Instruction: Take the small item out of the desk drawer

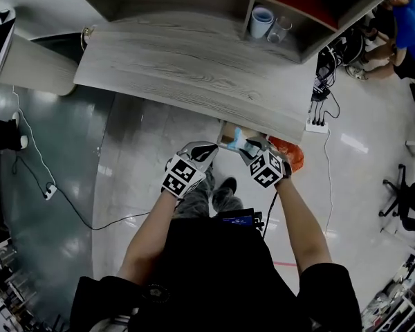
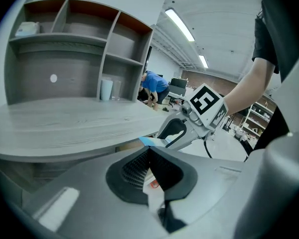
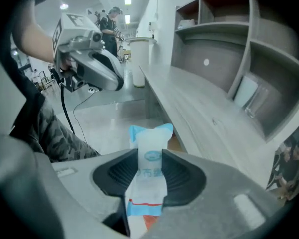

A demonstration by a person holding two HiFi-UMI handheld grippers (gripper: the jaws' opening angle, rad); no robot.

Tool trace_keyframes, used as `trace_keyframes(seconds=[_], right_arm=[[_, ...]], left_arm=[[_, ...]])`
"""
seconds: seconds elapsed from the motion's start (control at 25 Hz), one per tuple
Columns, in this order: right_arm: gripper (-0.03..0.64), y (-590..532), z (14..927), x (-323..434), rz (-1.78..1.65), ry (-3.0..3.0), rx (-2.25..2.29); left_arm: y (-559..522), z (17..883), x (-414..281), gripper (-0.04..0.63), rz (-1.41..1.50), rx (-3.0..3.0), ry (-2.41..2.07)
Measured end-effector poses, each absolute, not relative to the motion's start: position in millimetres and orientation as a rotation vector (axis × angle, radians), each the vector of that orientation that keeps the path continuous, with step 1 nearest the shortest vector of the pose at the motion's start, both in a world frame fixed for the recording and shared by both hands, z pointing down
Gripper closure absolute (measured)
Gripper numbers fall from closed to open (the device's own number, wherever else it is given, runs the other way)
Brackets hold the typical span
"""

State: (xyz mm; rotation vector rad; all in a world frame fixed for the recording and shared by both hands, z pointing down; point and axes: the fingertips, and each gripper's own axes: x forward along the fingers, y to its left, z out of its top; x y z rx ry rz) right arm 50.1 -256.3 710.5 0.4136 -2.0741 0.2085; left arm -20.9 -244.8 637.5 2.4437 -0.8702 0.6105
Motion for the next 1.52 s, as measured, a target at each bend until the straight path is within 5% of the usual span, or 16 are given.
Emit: trace_keyframes(seconds=[0.64, 1.52], right_arm=[[0.469, -266, 588, 99, 0.431, -2.276, 0.902], [0.469, -258, 551, 150, 0.650, -2.414, 1.137]], left_arm=[[-254, 586, 21, 0.595, 0.618, 2.592, -0.765], [-252, 560, 67, 0.595, 0.617, 2.655, -0.732]])
